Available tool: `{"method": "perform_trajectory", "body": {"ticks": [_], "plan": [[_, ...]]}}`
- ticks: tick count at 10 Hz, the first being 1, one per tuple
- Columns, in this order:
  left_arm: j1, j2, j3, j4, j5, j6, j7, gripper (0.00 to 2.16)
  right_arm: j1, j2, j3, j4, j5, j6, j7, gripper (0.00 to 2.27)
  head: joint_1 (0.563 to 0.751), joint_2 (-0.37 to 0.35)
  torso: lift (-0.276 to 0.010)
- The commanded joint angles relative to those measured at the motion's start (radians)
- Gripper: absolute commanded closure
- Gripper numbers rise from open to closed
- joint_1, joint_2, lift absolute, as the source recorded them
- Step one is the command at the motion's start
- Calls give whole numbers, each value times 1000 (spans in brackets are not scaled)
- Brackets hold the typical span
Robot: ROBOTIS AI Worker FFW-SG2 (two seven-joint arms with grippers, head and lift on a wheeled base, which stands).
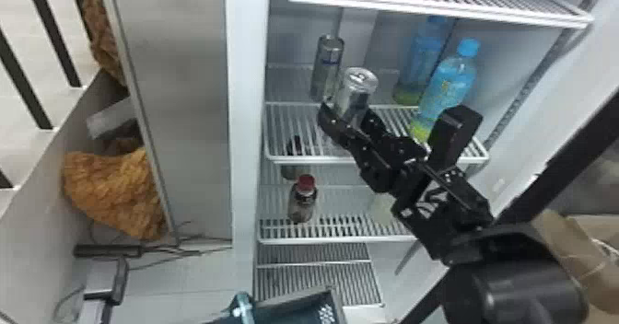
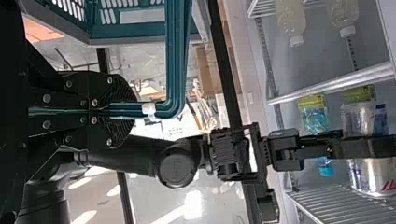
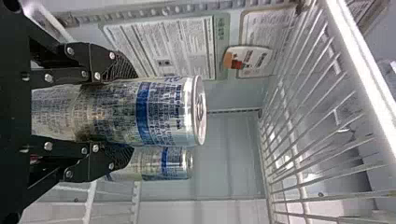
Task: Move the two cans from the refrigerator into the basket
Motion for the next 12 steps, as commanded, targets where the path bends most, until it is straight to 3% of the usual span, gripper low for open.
{"method": "perform_trajectory", "body": {"ticks": [1, 7, 12], "plan": [[2, -1, 2, 0, 0, 5, 0, 1197, 52, 0, -18, -52, -7, 22, 1, 1073, 695, -196, -35], [7, -7, 14, 0, 2, 5, 0, 1197, 273, -8, -63, -270, -51, 115, 18, 1073, 695, -219, -35], [7, -10, 22, 0, 2, 5, 0, 1197, 401, -12, -77, -386, -59, 226, 70, 1073, 695, -225, -35]]}}
